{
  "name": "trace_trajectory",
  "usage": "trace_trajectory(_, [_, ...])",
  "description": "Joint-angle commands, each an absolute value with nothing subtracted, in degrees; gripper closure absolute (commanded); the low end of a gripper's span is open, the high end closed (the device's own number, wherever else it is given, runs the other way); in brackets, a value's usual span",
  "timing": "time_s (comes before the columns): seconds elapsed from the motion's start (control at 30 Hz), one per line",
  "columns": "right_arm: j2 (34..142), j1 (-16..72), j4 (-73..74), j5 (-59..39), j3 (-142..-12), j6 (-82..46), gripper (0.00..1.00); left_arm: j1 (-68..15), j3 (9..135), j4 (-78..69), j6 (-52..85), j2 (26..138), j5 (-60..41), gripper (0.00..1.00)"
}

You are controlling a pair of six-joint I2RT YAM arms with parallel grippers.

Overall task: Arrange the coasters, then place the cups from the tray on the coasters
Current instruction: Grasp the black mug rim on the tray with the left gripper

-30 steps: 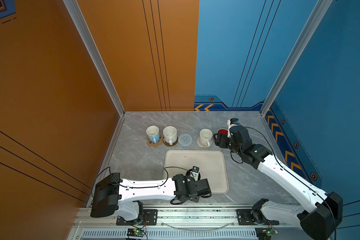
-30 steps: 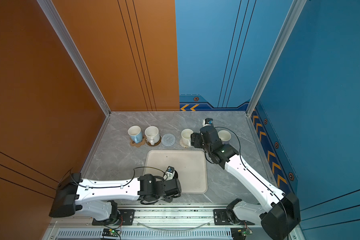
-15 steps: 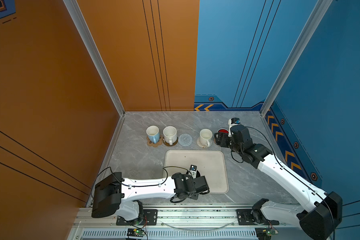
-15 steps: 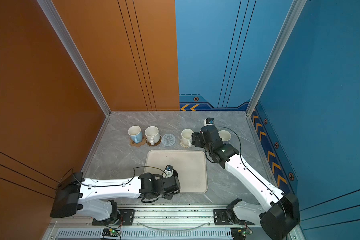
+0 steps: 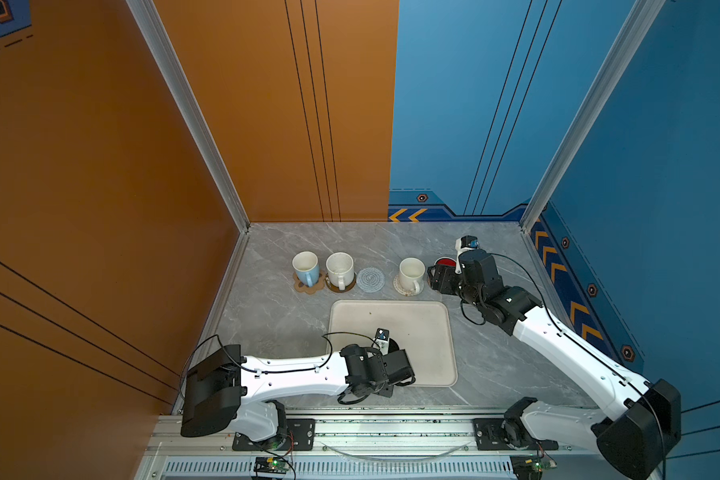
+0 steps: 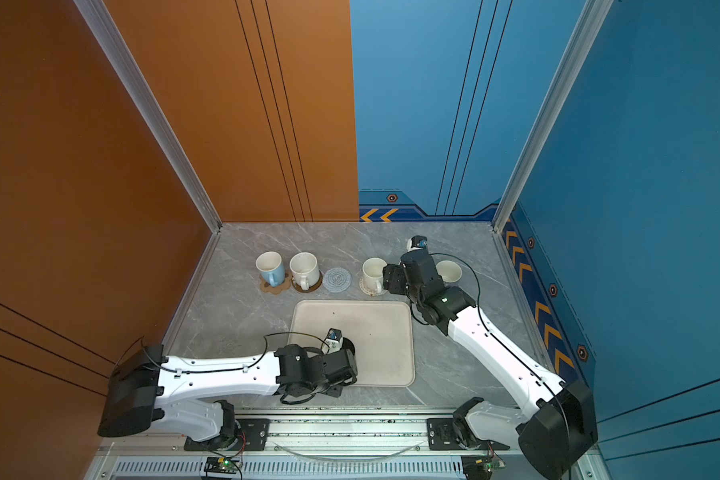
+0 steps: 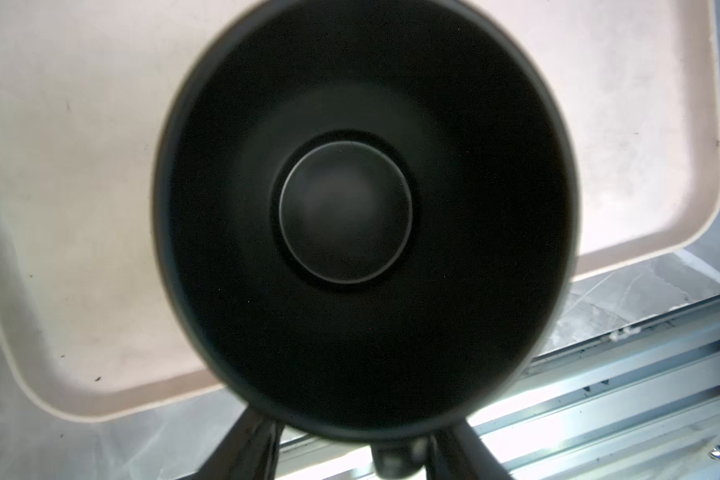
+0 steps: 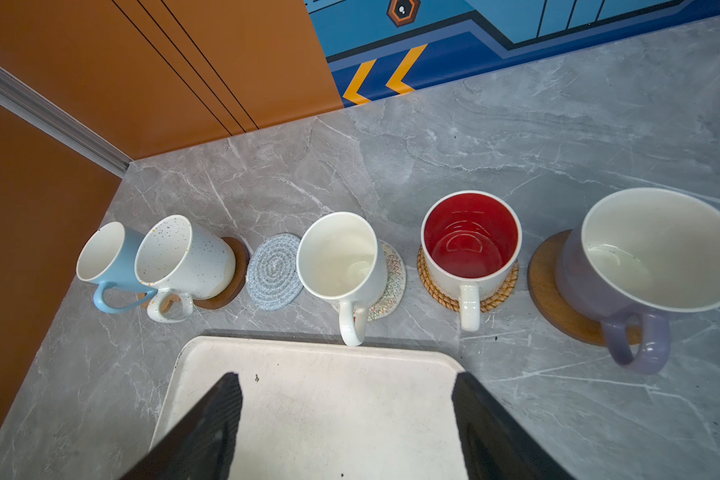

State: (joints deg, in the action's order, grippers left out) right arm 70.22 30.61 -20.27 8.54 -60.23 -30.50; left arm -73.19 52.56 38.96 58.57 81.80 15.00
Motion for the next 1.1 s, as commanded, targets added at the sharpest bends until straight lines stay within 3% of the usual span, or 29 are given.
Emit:
trace_trajectory(0.0, [71.22, 30.15, -19.24, 7.62, -59.77, -31.29, 0.22, -72.38, 51.77, 39.91, 59.05, 81.55, 17.01, 0.49])
trace_trajectory(1.07, [71.95, 29.62, -19.05, 6.84, -59.85, -31.38, 0.22, -71.89, 56.25, 39.9, 56.25, 88.66, 16.32, 0.61])
